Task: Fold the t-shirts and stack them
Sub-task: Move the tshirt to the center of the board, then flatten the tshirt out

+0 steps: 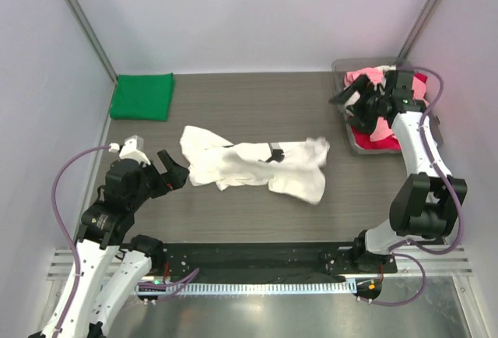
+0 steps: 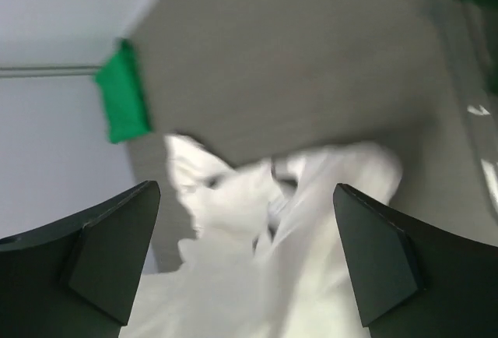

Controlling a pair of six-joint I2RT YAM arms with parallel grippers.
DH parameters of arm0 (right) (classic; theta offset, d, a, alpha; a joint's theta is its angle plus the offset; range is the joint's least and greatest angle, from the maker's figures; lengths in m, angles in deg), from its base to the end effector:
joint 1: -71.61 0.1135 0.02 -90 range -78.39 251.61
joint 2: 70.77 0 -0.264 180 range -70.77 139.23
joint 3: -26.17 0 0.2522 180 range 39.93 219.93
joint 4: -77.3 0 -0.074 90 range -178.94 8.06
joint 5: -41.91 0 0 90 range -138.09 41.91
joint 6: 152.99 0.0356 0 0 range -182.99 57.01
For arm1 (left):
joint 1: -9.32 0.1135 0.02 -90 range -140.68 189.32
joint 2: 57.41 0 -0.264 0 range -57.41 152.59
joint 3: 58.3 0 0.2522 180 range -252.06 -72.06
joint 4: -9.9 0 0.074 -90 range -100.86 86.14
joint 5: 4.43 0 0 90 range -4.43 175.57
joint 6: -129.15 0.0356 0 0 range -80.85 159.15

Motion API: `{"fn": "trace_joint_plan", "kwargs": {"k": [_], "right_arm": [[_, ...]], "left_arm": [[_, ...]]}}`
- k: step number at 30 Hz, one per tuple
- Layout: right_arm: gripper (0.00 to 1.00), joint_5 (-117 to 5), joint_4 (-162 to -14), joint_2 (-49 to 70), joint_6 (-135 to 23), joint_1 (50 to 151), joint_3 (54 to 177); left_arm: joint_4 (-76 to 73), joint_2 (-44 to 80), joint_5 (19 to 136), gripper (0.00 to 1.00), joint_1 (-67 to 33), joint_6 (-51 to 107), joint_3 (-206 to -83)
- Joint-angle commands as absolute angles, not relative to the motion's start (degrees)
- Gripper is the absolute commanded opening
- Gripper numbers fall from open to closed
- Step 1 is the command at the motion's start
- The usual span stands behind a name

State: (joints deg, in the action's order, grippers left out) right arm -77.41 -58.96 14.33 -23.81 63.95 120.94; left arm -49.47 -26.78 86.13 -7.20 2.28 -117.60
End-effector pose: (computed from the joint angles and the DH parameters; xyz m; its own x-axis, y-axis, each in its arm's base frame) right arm 0.3324 -0.0271 0.3601 -0.6109 0.6380 -0.4688 0.1292 0.6646 0.7360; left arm 0.1040 -0.0305 0.3130 -0.5573 -0.4605 -0.6909 -0.0727 0.8560 -0.5119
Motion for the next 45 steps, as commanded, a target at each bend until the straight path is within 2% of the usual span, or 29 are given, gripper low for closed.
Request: {"fn": "trace_joint_plan", "kwargs": {"k": [1,7,12,17,18,25,40,44,45], "right_arm": [[1.00,-68.14,-50.80,10.63,-30.11,63.79,116.49],[1.00,-57.42,-45.26,5.61,-34.85,67.11,116.13],[0.99,-46.17,-39.98,2.71,-32.41,88.37,113.95],[0.92,-41.33,-42.09,-2.56,-19.26,103.66,99.91],[0.90,-40.45,-42.61,-3.35,-17.56,109.43,98.13],[0.84,-37.45,-48.32,2.16,-5.16,127.22,89.06],[0.68,-36.05,-55.89,18.70,-6.56,130.32,89.15],[0.53,-35.78,-56.15,20.90,-7.09,130.67,90.02],[0.45,-35.78,-56.07,21.86,-7.26,131.02,90.29]], "left_arm": [[-47.89,-27.44,87.41,1.00,-7.38,2.76,-118.20],[-47.98,-27.44,87.86,1.00,-7.38,2.67,-118.20],[-48.07,-27.09,88.73,1.00,-7.30,2.41,-118.20],[-48.33,-26.65,89.09,1.00,-7.21,2.23,-118.29],[-48.25,-26.65,89.17,1.00,-7.21,2.23,-118.20],[-48.33,-25.95,88.91,1.00,-7.21,2.32,-118.47],[-48.51,-26.74,89.53,1.00,-7.30,2.06,-118.29],[-48.51,-26.91,89.61,1.00,-7.21,2.06,-118.29],[-48.60,-27.00,89.61,1.00,-7.21,2.06,-118.29]]}}
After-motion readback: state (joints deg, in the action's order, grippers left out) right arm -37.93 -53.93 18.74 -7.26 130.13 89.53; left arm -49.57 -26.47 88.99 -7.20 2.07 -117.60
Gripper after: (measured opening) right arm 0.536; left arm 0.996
